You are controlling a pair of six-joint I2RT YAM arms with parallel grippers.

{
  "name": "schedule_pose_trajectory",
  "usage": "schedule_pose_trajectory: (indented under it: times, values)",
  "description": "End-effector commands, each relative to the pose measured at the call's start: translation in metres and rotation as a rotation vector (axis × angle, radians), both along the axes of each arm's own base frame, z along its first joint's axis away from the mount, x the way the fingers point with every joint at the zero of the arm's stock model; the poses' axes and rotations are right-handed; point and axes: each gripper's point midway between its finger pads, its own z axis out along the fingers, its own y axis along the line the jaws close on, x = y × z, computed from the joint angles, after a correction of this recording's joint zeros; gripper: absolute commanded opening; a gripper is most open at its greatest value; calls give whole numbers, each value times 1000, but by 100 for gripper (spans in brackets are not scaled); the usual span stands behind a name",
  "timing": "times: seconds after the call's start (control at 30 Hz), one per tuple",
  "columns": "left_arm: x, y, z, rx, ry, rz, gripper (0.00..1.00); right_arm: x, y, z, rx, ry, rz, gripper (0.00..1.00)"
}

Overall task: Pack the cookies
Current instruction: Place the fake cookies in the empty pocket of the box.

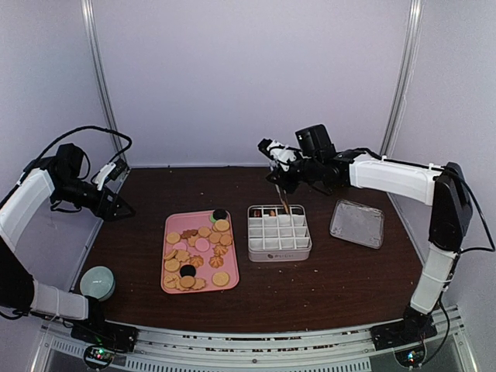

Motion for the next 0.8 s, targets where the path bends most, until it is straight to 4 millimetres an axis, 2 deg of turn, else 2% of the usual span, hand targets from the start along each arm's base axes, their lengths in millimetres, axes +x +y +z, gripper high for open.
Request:
schedule_pose_trajectory:
  times: [0.0,0.27,0.77]
  values:
    - [4,-1,14,-15,-41,0,86,-22,-5,-21,-123,-17,140,3]
    - [3,0,14,-13,-41,4,86,-35,10,-20,-131,-52,263,8]
    - [4,-2,15,-19,-44,-2,86,-36,14,-5,-62,-37,238,26]
